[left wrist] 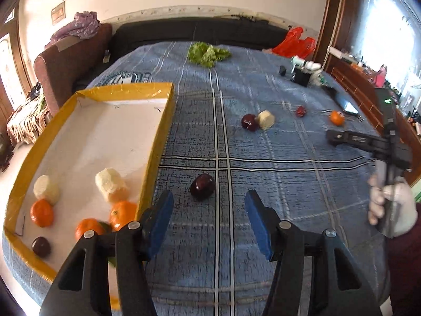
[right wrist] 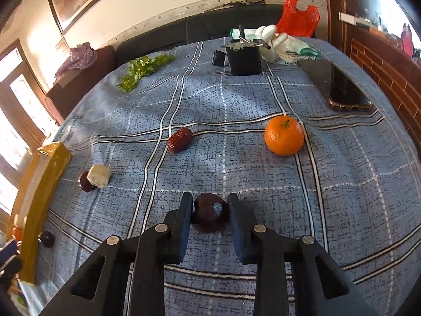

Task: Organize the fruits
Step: 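Grasp a dark plum with the left tool while the right tool grasps another plum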

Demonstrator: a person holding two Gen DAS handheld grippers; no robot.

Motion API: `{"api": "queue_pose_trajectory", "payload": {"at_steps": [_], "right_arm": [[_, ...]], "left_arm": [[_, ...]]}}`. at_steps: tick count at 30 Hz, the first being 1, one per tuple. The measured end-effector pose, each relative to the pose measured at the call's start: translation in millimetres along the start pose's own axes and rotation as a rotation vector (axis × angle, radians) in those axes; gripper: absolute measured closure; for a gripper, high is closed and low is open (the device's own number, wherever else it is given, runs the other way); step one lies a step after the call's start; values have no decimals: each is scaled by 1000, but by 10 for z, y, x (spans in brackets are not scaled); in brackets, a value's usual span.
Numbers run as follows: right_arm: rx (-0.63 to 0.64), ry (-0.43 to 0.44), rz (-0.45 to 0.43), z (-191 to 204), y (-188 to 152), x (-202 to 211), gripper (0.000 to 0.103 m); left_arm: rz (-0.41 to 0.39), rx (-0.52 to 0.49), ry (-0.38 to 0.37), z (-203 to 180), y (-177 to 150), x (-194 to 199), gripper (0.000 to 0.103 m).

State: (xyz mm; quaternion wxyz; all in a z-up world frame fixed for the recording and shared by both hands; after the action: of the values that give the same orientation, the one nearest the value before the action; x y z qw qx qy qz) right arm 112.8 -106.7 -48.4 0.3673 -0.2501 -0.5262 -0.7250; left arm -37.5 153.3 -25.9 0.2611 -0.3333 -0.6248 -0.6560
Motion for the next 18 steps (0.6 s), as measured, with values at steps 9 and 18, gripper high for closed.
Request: {"api": "queue_pose_trajectory", "payload": {"at_steps": [9,18], "right_arm": [[9,23,10,54,-11,8,74],[6,23,1,69,-15,30,74]], "left_arm": [[73,-86,52,-63,80,-484,47],[64,-93,96,40,45,-507,78]]}}
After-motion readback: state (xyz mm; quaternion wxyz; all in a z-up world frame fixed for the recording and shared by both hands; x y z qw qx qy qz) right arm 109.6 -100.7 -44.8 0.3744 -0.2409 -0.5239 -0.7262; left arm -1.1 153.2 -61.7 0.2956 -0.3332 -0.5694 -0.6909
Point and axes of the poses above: each gripper's, at about its wrist camera, not at the fingertips, and x roughly against the way its jaws point, z to its left, y to its top, the point moved 10 cm from there along -x, roughly the way its jaws point, and after that the axes turned 4 degrees about -x, right-handed, at the moved point
